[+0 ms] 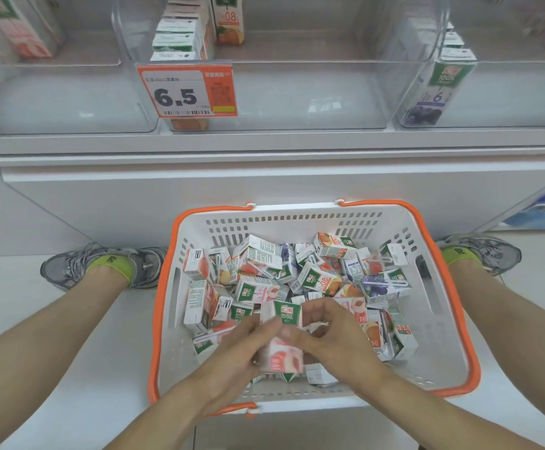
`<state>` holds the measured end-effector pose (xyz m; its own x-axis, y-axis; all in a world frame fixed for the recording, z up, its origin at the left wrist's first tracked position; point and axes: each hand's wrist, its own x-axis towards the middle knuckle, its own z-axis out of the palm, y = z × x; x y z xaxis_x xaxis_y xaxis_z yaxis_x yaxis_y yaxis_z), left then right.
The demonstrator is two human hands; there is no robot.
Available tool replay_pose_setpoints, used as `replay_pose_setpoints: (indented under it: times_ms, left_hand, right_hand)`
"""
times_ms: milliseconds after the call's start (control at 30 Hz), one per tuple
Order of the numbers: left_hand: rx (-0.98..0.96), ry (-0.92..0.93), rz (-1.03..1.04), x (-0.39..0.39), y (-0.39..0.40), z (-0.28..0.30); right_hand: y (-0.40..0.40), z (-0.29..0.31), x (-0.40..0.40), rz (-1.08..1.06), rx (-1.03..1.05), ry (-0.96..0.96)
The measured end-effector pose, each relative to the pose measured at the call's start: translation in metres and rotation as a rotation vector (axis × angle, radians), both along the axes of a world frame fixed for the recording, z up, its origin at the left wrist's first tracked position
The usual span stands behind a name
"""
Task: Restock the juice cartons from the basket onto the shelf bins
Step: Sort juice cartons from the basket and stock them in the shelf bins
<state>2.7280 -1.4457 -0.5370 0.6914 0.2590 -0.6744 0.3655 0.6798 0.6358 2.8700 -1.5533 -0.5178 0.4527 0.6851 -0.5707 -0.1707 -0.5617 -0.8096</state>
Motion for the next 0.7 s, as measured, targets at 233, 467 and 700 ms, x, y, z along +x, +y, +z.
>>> replay_pose_setpoints:
  times_ms: [233, 467, 700]
  left_hand:
    - [0.034, 0.015, -0.014, -0.008, -0.002, -0.007]
    - [0.308, 0.038, -0.294, -0.012, 0.023, 0.019]
    - [0.526, -0.01, -0.603, -0.022, 0.05, 0.055]
  right_hand:
    - [0.003, 0.003, 0.008, 0.016, -0.02, 0.159]
    - [0.005, 0.012, 0.024, 0.334, 0.001, 0.211]
    - [0.023, 0.037, 0.02, 0.569, 0.032, -0.073]
